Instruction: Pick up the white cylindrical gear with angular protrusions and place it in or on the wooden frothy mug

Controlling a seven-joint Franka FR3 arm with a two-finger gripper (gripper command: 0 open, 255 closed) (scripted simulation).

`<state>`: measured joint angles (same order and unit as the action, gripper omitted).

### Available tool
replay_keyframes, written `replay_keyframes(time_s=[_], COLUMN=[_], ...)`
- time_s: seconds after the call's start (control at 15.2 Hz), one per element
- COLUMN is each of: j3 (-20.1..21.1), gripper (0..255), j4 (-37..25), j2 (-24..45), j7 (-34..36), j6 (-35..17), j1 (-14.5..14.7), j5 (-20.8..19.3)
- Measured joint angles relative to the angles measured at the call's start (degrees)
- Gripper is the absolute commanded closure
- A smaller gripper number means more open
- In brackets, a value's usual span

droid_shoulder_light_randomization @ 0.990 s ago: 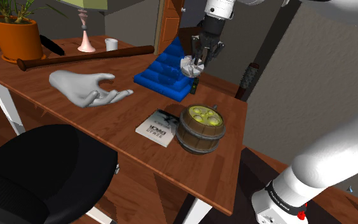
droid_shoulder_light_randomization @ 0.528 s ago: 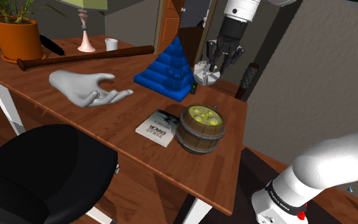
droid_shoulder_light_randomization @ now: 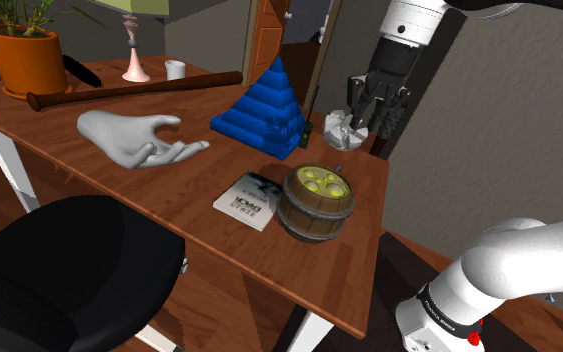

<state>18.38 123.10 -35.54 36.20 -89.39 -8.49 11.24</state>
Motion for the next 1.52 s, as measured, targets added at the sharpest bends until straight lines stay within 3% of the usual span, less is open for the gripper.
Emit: replay_keyframes(time_s=[0.99,1.45,1.52], j3=[1.50,1.57,1.56], gripper=[255,255,0], j4=[13.00,14.25,14.25], j2=[-2.12,-2.27,-2.26], j7=[-0.67,-0.68,-0.68], j6=[-11.02,-12.30,-12.29], j1=[0.85,0.99,1.01], j5=[1.60,1.70,1.70])
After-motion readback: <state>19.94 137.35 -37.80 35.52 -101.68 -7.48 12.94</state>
